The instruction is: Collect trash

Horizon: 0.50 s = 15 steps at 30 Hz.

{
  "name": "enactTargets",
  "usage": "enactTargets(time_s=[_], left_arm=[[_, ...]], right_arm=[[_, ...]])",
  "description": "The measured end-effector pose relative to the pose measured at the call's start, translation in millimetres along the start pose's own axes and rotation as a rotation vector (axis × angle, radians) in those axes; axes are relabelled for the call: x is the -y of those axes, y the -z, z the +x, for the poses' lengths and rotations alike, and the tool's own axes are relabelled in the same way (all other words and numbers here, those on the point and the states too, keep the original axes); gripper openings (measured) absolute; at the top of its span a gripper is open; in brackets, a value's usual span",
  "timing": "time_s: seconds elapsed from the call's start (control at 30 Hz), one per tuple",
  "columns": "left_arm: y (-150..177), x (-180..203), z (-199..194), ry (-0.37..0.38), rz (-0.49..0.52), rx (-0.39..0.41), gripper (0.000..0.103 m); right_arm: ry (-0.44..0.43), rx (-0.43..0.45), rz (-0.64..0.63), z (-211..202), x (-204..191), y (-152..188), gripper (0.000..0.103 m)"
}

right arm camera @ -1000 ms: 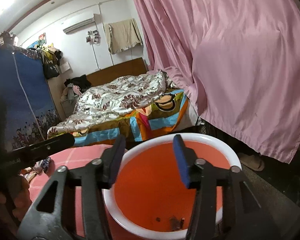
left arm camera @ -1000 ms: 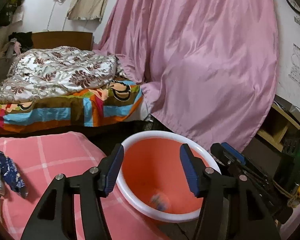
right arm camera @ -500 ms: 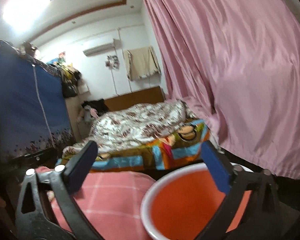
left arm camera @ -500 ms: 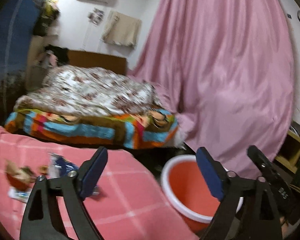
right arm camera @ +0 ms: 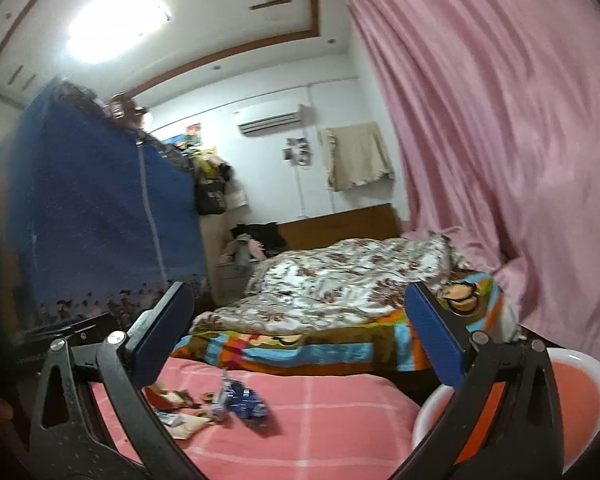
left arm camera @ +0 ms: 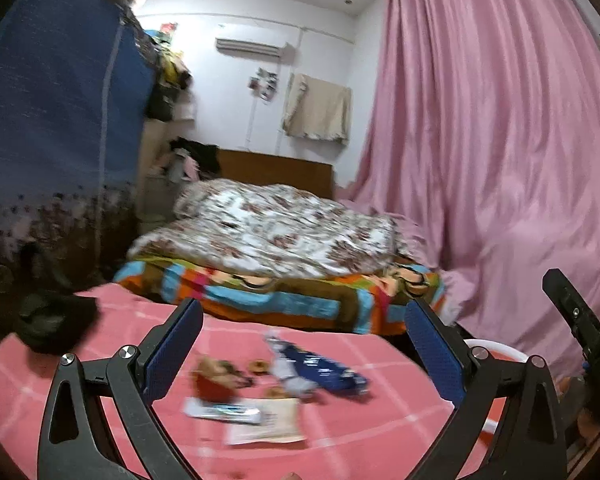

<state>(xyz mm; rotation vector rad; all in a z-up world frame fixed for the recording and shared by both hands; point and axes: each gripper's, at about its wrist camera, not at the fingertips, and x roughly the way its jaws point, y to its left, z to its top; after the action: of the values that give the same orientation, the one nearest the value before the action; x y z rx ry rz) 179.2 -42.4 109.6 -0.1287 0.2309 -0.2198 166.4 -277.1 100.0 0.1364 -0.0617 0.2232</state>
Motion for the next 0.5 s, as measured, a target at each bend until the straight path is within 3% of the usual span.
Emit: enactTargets(time_s=[0.27, 0.5], left_arm=[[19.6, -42.5, -37.9, -0.101, 0.049, 0.066, 0.099], [28.4, -77.1, -42.6, -0.127, 0.049, 0.027, 0.099]], right_arm=[[-0.072, -0.02, -0.074, 18.3, -43.0, 14.3, 0.103], [-0.112, -0.093, -0.108, 37.1, -47.8, 26.7, 0.103]])
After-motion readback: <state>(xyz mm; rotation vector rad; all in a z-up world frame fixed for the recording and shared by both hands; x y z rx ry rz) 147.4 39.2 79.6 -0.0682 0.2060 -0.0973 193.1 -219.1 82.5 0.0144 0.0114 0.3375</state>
